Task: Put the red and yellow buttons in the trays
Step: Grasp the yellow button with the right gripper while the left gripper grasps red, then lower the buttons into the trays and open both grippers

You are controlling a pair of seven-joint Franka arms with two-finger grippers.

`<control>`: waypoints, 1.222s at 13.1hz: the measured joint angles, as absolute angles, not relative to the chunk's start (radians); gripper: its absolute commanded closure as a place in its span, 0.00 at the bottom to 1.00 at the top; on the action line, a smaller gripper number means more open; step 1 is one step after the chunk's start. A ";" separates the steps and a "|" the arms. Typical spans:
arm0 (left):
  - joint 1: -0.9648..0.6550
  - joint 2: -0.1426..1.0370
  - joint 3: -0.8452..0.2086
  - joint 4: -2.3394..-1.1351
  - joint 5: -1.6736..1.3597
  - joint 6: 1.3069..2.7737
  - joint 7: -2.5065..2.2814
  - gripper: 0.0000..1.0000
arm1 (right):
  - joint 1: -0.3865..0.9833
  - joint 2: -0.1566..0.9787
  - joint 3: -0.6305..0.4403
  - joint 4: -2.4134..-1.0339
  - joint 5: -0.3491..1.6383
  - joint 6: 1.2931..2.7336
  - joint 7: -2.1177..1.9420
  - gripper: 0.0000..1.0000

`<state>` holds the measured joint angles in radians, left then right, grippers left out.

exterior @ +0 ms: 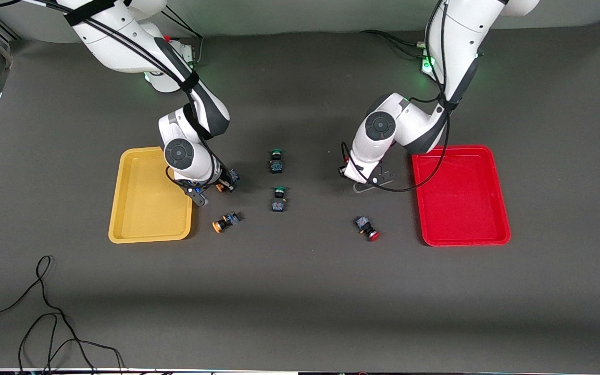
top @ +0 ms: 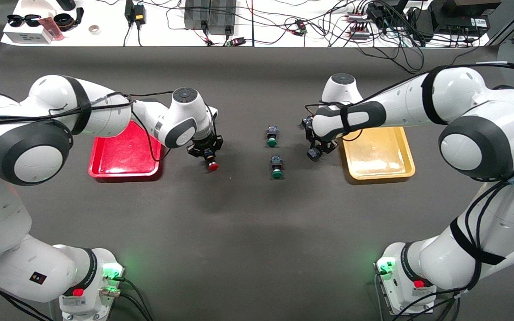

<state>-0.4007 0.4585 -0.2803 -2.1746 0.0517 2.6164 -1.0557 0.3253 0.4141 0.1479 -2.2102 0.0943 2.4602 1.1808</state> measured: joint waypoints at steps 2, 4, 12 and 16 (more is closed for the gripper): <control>-0.385 0.430 -0.274 -2.137 0.051 2.543 -1.057 1.00 | 0.322 0.383 0.146 -2.184 0.094 2.389 1.169 0.93; -0.345 0.375 -0.271 -2.023 0.052 2.304 -1.037 1.00 | 0.283 0.307 0.134 -2.139 0.094 2.249 1.086 0.93; 0.018 0.189 -0.258 -1.661 0.000 1.660 -0.426 1.00 | 0.184 0.084 -0.203 -2.234 0.191 2.065 0.482 0.93; 0.168 0.138 -0.256 -1.885 -0.003 1.815 -0.153 1.00 | 0.195 0.116 -0.205 -2.404 0.193 2.262 0.434 0.92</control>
